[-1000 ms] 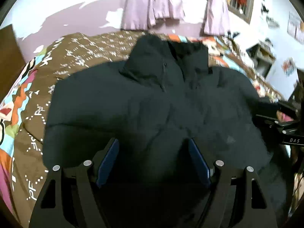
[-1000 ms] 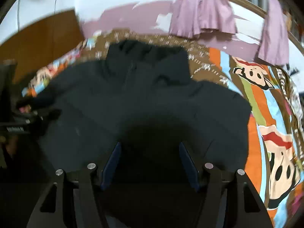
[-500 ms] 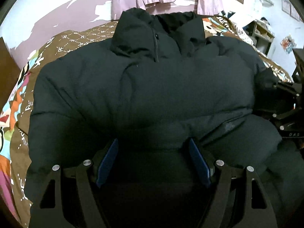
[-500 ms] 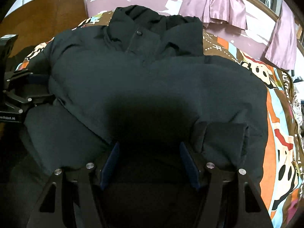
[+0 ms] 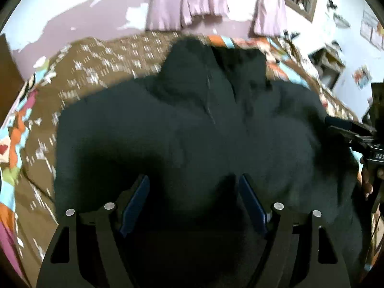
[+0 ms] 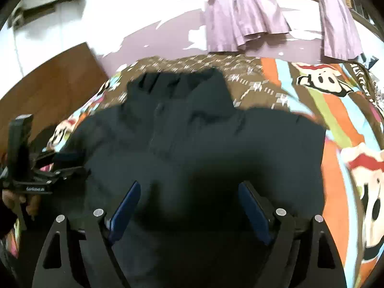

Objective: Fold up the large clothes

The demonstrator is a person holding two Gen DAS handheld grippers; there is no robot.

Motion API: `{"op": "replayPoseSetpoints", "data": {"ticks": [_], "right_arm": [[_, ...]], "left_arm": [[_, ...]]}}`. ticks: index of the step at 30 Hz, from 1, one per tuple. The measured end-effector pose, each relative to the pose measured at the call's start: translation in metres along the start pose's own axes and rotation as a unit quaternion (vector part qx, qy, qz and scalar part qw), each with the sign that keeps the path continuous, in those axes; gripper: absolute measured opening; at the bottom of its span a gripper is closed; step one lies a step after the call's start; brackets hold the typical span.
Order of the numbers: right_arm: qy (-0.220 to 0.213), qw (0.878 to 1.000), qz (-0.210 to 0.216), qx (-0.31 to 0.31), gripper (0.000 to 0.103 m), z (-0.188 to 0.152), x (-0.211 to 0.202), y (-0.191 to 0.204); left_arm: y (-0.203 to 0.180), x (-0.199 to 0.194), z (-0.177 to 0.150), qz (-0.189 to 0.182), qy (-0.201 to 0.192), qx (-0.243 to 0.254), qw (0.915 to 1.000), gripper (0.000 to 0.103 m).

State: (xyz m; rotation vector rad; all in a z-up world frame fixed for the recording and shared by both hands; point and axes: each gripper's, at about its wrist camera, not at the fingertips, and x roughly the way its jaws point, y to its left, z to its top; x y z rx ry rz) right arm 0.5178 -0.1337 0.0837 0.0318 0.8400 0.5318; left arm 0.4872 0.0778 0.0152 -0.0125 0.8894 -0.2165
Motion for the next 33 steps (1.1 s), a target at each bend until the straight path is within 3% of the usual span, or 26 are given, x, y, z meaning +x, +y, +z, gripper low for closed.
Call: {"op": "replayPoseSetpoints", "data": {"ticks": [6,8,10,13,15,19,22,25,26,27,28,31,33], "right_arm": [[-0.016,0.998,-0.025,0.047,0.082,0.086,0.034,-0.026],[-0.014,0.998,-0.013,0.064,0.082,0.103,0.052,-0.033],[-0.018,0.996,-0.008,0.084,0.082,0.114,0.066,-0.040],[-0.009,0.996,0.002,0.086,0.070,0.126,0.087,-0.039],[0.000,0.998,-0.008,0.066,0.065,0.129,0.097,-0.033],[0.017,0.998,-0.052,0.039,0.064,0.128,0.115,-0.024],[0.018,0.997,-0.066,0.044,0.053,0.125,0.120,-0.023],[0.020,0.996,-0.076,0.032,0.035,0.125,0.123,-0.019],[0.019,0.996,-0.082,0.029,0.024,0.125,0.123,-0.019],[0.014,0.996,-0.078,0.035,0.016,0.122,0.120,-0.020],[0.003,0.997,-0.055,0.053,0.014,0.119,0.114,-0.024],[-0.025,0.996,-0.007,0.084,0.013,0.104,0.091,-0.031],[-0.036,0.997,-0.003,0.067,0.010,0.091,0.077,-0.029]], "left_arm": [[0.023,0.000,0.073,0.058,-0.067,-0.038,0.9953,0.071],[0.030,0.006,0.092,0.065,-0.083,-0.048,0.9933,0.071],[0.035,0.017,0.113,0.045,-0.083,-0.056,0.9940,0.071],[0.037,0.029,0.138,0.044,-0.080,-0.052,0.9945,0.071],[0.031,0.045,0.152,0.042,-0.055,-0.036,0.9970,0.071],[0.018,0.069,0.155,0.055,-0.034,-0.006,0.9979,0.069],[0.009,0.081,0.153,0.049,-0.028,0.000,0.9984,0.067],[0.001,0.082,0.157,0.043,-0.035,0.016,0.9984,0.035],[-0.001,0.084,0.157,0.050,-0.032,0.018,0.9981,0.030],[-0.001,0.087,0.156,0.059,-0.025,0.020,0.9977,0.015],[0.001,0.088,0.155,0.064,-0.022,0.021,0.9975,0.007],[0.009,0.079,0.147,0.055,-0.030,0.013,0.9979,0.006],[0.012,0.065,0.136,0.038,-0.044,0.023,0.9980,0.005]]}}
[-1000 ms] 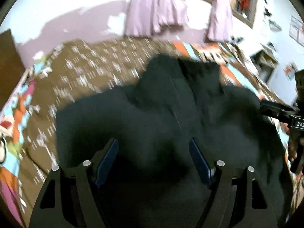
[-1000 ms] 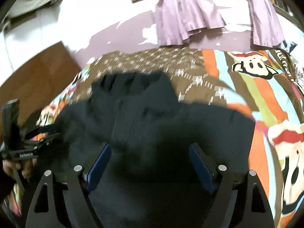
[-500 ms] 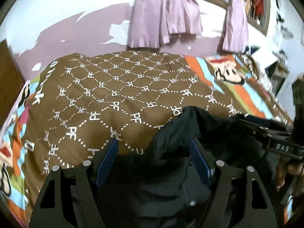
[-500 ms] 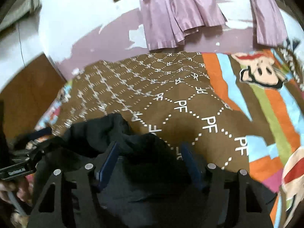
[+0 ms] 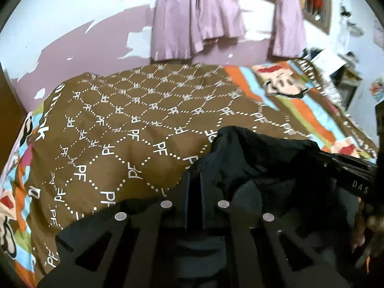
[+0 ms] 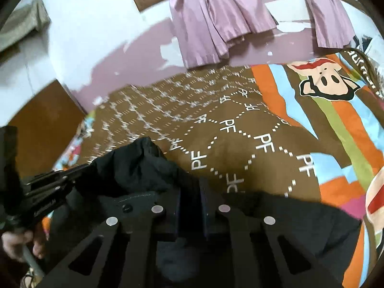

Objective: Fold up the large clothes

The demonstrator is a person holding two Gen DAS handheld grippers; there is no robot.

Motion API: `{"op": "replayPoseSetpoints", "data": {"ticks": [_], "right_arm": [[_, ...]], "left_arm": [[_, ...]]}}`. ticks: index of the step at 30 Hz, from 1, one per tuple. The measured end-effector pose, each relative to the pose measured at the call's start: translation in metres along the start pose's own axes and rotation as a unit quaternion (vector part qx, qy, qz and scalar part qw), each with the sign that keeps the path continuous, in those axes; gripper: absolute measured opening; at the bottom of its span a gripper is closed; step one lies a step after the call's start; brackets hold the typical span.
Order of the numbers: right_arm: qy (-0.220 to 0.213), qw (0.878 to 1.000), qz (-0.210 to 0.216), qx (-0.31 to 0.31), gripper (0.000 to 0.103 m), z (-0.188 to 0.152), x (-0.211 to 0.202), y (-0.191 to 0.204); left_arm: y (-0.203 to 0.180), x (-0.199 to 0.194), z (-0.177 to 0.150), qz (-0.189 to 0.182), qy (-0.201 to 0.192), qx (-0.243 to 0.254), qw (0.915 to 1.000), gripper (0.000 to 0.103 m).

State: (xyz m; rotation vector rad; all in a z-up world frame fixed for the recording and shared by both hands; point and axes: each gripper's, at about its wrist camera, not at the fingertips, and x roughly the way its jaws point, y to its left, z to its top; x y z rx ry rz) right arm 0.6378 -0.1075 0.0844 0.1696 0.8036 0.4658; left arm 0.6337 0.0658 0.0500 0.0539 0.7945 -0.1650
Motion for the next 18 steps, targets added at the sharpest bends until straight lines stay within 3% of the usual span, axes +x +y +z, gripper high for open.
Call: {"op": "replayPoseSetpoints", "data": {"ticks": [3,7,10,18], "right_arm": [[-0.003,1.000,0.003,-0.029,0.008,-0.023,-0.022,0.000],[0.003,0.999,0.003,-0.044,0.008,-0.048,-0.038,-0.009],[-0.001,0.998,0.003,-0.058,0.008,-0.059,-0.045,-0.010],[0.056,0.994,-0.043,-0.083,0.008,-0.082,-0.018,-0.013]], "left_arm": [[0.003,-0.020,-0.016,-0.016,-0.007,0.036,0.9992,0.004],[0.003,-0.038,-0.050,-0.037,0.012,0.085,0.9956,0.003],[-0.001,-0.033,-0.079,-0.036,0.068,0.078,0.9940,0.002],[-0.028,0.001,-0.107,-0.018,0.123,0.106,0.9866,0.002]]}}
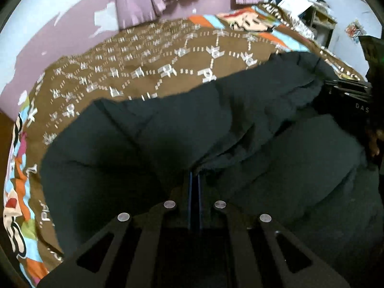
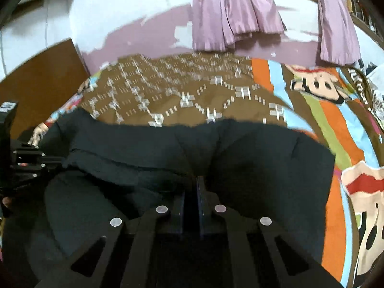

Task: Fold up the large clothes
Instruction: 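Lift and roll the jacket edge over toward the collar with both grippers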

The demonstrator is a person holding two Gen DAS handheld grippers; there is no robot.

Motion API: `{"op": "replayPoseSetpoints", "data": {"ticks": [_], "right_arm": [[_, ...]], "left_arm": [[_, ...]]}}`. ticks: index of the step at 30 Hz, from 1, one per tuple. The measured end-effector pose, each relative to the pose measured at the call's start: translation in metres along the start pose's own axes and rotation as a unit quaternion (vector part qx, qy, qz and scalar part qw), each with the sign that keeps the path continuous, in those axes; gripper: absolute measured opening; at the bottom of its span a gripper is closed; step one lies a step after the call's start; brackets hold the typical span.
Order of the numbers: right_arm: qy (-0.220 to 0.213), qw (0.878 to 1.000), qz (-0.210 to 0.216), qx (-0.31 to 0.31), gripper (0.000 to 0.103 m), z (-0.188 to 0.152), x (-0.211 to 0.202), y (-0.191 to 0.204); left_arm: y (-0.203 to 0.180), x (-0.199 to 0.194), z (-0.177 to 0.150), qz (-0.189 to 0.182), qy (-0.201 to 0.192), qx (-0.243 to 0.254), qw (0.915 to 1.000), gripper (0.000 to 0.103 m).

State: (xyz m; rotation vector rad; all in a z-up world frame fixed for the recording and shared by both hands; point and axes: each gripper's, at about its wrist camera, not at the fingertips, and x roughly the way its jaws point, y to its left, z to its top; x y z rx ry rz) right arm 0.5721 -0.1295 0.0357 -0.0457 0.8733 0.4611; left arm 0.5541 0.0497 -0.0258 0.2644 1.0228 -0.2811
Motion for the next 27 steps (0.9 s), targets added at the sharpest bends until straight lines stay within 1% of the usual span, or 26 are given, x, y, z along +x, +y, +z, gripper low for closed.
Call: {"op": "replayPoseSetpoints", "data": {"ticks": [2,3,5,7,8,10,11,12,14,16,17,18,20,21,22,23,24,26,27], "right_arm": [[-0.005,1.000,0.004,0.005,0.008,-0.003,0.000,-0.002],[-0.012,1.000,0.008,0.004,0.011,-0.004,-0.003,-0.002],[-0.028,0.999,0.016,0.009,0.012,-0.007,-0.013,-0.002],[-0.048,0.998,0.026,0.015,0.016,-0.008,-0.025,-0.002],[-0.063,0.997,0.031,0.017,0.019,-0.008,-0.032,-0.001],[-0.106,0.993,0.035,0.029,0.021,-0.009,-0.052,0.002],[-0.123,0.991,0.038,0.037,0.025,-0.007,-0.060,0.002],[-0.137,0.989,0.041,0.043,0.033,-0.004,-0.067,0.004],[-0.153,0.986,0.052,0.047,0.034,0.005,-0.074,0.008],[-0.146,0.986,0.064,0.047,0.034,0.018,-0.071,0.012],[-0.138,0.987,0.070,0.050,0.034,0.025,-0.066,0.015],[-0.126,0.988,0.074,0.053,0.034,0.032,-0.060,0.016],[-0.094,0.991,0.073,0.056,0.034,0.043,-0.044,0.019],[-0.087,0.992,0.070,0.056,0.034,0.044,-0.038,0.019],[-0.070,0.994,0.068,0.057,0.033,0.048,-0.028,0.019],[-0.054,0.994,0.067,0.061,0.026,0.051,-0.018,0.017],[-0.040,0.994,0.069,0.069,0.020,0.052,-0.011,0.014],[-0.014,0.993,0.080,0.083,0.016,0.049,0.001,0.010],[0.009,0.993,0.086,0.084,0.015,0.049,0.009,0.009]], "left_arm": [[-0.001,0.013,-0.001,-0.002,0.018,-0.001,0.9998,0.002],[0.000,0.013,-0.002,-0.003,0.017,-0.002,0.9998,0.002],[0.001,0.012,-0.002,-0.002,0.014,0.007,0.9999,0.002],[0.000,0.006,-0.004,-0.004,0.003,0.017,0.9998,0.002],[0.003,0.002,-0.005,-0.009,-0.003,0.012,0.9999,0.002],[0.009,-0.005,-0.008,-0.020,-0.010,-0.009,0.9997,0.003],[0.015,-0.007,-0.007,-0.032,-0.010,-0.029,0.9990,0.004],[0.018,-0.009,-0.004,-0.040,-0.008,-0.041,0.9983,0.004],[0.024,-0.017,0.000,-0.054,-0.015,-0.063,0.9964,0.005],[0.024,-0.030,0.004,-0.065,-0.033,-0.072,0.9947,0.008],[0.024,-0.037,0.006,-0.073,-0.047,-0.075,0.9934,0.011],[0.026,-0.046,0.007,-0.086,-0.069,-0.080,0.9907,0.013],[0.026,-0.058,0.012,-0.101,-0.096,-0.084,0.9866,0.026],[0.027,-0.064,0.016,-0.110,-0.114,-0.088,0.9835,0.029],[0.027,-0.068,0.020,-0.119,-0.127,-0.090,0.9807,0.031],[0.027,-0.070,0.024,-0.121,-0.134,-0.091,0.9794,0.031],[0.025,-0.068,0.031,-0.118,-0.132,-0.090,0.9801,0.031],[0.022,-0.060,0.045,-0.113,-0.126,-0.086,0.9818,0.031],[0.022,-0.055,0.050,-0.113,-0.122,-0.085,0.9824,0.031]]}}
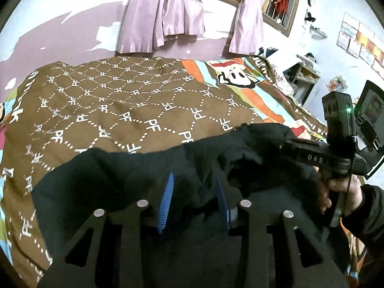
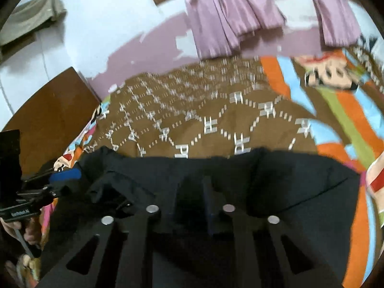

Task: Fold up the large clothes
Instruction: 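Lift and roll the jacket edge over toward the collar with both grippers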

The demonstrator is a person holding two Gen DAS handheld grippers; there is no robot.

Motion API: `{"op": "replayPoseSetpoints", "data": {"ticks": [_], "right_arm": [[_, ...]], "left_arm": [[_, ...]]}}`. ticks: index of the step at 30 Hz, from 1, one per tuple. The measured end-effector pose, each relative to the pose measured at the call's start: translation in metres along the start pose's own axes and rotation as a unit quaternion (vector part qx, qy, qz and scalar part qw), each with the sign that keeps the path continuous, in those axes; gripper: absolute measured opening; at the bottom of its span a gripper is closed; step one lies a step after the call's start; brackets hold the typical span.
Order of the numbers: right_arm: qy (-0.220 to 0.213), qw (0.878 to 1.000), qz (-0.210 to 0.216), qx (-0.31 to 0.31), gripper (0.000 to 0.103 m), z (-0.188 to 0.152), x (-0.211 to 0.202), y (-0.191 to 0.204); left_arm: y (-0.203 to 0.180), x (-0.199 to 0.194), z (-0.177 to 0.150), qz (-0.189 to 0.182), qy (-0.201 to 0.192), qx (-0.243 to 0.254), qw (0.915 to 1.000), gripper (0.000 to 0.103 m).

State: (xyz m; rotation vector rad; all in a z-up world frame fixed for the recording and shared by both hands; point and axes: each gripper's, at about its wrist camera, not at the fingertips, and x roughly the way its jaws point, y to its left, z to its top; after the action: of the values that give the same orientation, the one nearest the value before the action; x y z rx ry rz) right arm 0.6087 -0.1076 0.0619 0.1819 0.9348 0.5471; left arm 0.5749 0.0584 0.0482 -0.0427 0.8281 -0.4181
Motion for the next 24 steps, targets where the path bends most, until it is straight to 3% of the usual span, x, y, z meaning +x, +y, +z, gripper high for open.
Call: {"op": "replayPoseSetpoints", "data": {"ticks": [2,6,10,13,19,24], "right_arm": [[0.046,0.999,-0.004,-0.009,0.016,-0.004,0.014,-0.001],[0.093,0.995,-0.013,-0.035,0.015,-0.011,0.028,-0.002],[0.153,0.987,-0.010,-0.043,0.013,-0.011,0.053,-0.007],[0.188,0.981,-0.009,-0.052,0.011,-0.011,0.069,-0.009],[0.197,0.977,-0.031,-0.077,0.009,-0.023,0.086,-0.004],[0.169,0.981,-0.041,-0.090,0.010,-0.028,0.076,0.003]], "left_arm": [[0.000,0.020,0.007,-0.001,0.021,-0.005,0.9998,0.031],[0.004,0.053,0.002,-0.027,0.076,-0.009,0.9967,0.025],[0.002,0.070,-0.013,-0.022,0.128,0.033,0.9910,0.018],[0.008,0.084,-0.022,-0.017,0.164,0.029,0.9859,0.014],[0.022,0.108,-0.035,-0.001,0.200,0.015,0.9796,0.004],[0.029,0.104,-0.046,-0.008,0.175,-0.007,0.9846,0.004]]}}
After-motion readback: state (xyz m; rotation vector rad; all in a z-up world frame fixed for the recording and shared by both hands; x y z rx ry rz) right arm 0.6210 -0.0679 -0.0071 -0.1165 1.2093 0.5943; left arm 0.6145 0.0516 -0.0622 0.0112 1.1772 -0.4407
